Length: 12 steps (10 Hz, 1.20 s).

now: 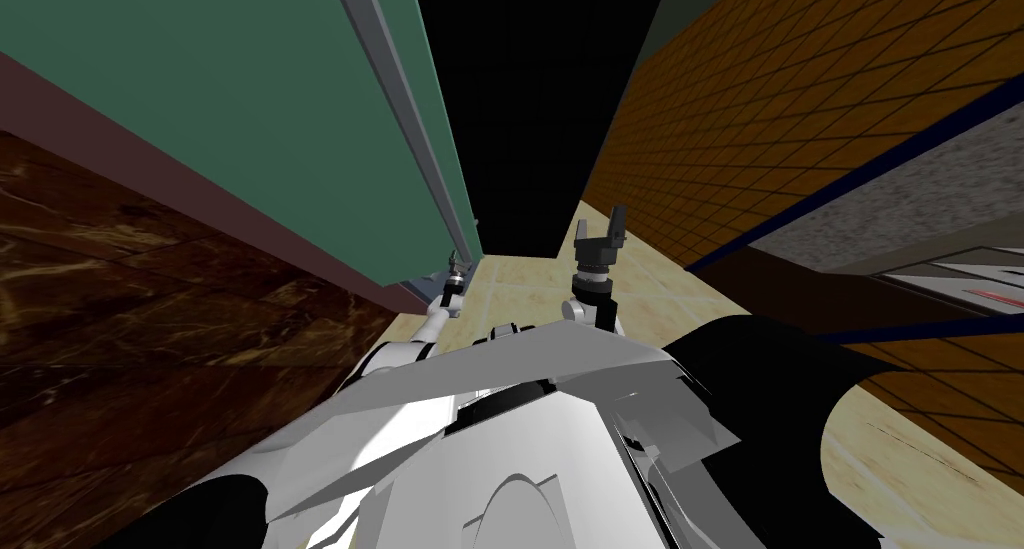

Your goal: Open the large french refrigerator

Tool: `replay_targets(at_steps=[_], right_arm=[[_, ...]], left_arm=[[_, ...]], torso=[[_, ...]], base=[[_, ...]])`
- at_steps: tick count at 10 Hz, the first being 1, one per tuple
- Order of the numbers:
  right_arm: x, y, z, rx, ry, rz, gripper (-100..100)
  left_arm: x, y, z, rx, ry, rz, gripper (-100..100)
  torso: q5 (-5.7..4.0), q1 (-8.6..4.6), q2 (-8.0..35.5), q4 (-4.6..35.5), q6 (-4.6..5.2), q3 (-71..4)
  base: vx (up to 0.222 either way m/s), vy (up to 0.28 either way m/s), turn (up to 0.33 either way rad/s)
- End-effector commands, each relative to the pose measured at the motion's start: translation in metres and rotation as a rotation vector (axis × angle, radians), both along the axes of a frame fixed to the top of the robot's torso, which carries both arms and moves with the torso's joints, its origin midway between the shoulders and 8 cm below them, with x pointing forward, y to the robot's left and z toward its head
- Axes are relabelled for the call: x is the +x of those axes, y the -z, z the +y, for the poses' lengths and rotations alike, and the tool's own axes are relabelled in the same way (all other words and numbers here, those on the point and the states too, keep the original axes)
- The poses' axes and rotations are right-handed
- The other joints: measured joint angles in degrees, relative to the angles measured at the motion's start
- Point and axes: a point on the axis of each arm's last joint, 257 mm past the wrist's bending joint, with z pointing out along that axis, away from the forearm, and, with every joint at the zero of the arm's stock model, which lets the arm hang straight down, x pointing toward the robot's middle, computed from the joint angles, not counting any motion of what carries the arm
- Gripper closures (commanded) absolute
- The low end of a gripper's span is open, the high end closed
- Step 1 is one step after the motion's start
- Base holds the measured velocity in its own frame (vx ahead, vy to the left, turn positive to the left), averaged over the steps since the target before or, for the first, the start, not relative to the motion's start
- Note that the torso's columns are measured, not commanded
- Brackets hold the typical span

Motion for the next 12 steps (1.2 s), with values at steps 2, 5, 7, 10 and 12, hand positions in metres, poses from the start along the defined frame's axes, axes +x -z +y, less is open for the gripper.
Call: replay_targets(at_steps=[2,5,7,10,12], right_arm=[[0.000,0.000,0.000,0.000,0.000,0.000,0],[0.000,0.000,0.000,0.000,0.000,0.000,0],[0.000,0.000,0.000,0.000,0.000,0.000,0],[0.000,0.000,0.000,0.000,0.000,0.000,0],[0.000,0.000,0.000,0.000,0.000,0.000,0]], left_arm=[[0.012,-0.027,0.001,-0.008,0.018,-0.029,-100],[0.012,-0.027,0.001,-0.008,0.018,-0.029,-100],[0.009,-0.008,0.004,0.002,0.011,0.013,-100],[0.006,0.008,0.006,0.011,0.005,0.047,0],[0.005,0.015,0.007,0.014,0.002,0.062,0]], torso=[[-0.05,0.01,0.20,0.25,-0.11,0.13],[-0.06,0.00,0.16,0.31,-0.07,0.11],[-0.07,-0.05,0.20,0.30,-0.08,0.13],[0.04,0.03,-0.33,-0.29,-0.04,-0.21],[0.07,0.06,-0.64,-0.50,-0.01,-0.40]], base=[[-0.028,-0.030,0.026],[-0.002,-0.001,-0.001],[0.009,0.003,-0.003],[0.003,0.000,-0.002],[0.000,0.000,0.000]])
